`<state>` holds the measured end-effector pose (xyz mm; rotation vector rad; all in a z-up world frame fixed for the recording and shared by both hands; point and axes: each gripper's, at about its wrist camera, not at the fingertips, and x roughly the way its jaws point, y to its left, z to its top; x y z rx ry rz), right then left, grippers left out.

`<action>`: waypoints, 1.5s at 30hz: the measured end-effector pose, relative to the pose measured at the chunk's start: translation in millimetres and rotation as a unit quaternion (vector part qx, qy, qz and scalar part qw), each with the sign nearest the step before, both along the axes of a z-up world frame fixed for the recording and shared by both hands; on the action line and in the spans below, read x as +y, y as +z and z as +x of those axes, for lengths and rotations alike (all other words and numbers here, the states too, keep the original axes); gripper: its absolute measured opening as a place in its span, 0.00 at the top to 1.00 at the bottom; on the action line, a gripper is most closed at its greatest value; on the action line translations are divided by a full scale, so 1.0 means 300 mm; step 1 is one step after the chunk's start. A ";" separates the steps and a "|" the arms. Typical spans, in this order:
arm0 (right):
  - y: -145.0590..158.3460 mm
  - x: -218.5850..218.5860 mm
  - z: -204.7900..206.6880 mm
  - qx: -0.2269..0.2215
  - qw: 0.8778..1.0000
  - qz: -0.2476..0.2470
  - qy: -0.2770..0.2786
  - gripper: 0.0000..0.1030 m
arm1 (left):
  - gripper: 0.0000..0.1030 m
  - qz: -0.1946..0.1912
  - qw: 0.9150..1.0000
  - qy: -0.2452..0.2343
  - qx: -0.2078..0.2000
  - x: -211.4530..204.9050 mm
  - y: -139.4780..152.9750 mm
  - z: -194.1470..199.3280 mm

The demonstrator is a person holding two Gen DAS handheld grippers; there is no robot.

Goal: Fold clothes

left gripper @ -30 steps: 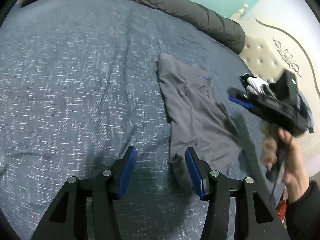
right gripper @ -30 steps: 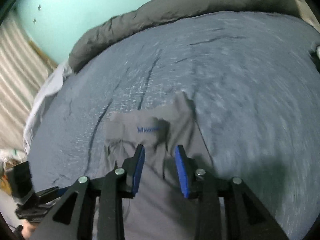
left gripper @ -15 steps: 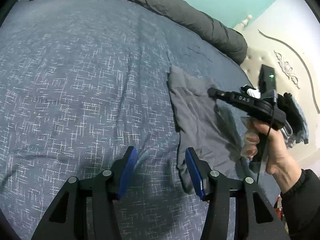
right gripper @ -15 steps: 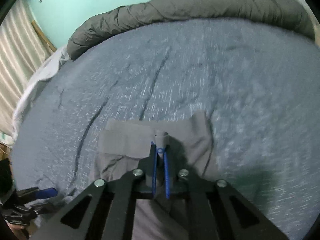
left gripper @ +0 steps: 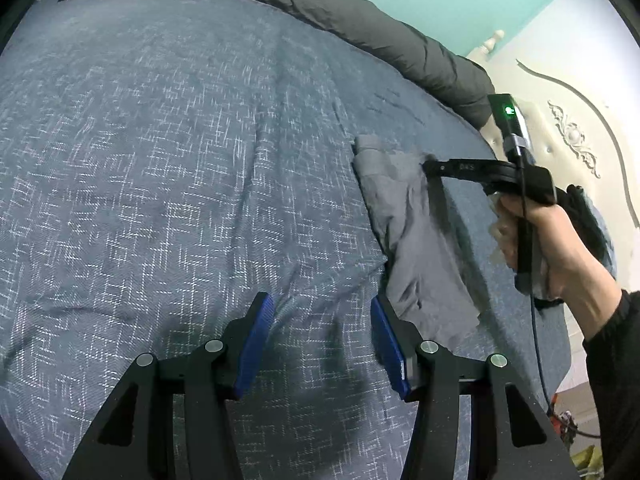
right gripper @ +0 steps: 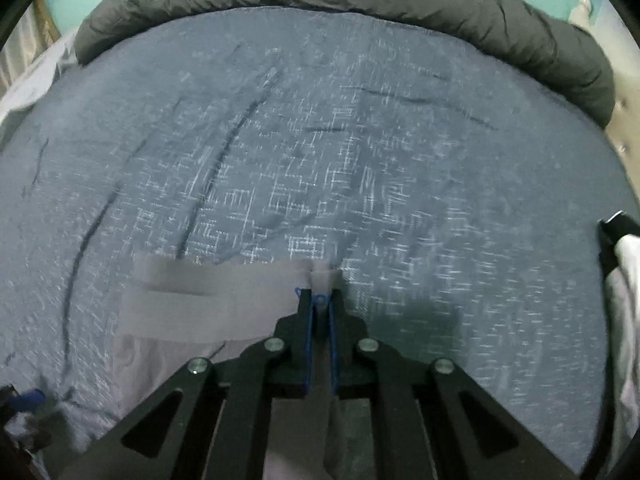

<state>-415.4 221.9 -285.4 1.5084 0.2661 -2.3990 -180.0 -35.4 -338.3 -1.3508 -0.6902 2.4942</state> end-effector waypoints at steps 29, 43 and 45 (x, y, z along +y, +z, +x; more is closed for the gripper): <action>-0.033 0.365 0.639 0.039 0.959 -0.237 -0.153 0.59 | 0.47 0.038 0.994 -0.097 -0.017 0.226 -0.005 0.059; -0.027 0.438 0.672 0.053 0.949 -0.263 -0.166 0.59 | 0.81 -0.010 0.993 -0.117 -0.003 0.348 -0.014 0.085; -0.028 0.446 0.675 0.051 0.948 -0.267 -0.167 0.59 | 0.82 -0.014 0.994 -0.110 -0.003 0.350 -0.026 0.080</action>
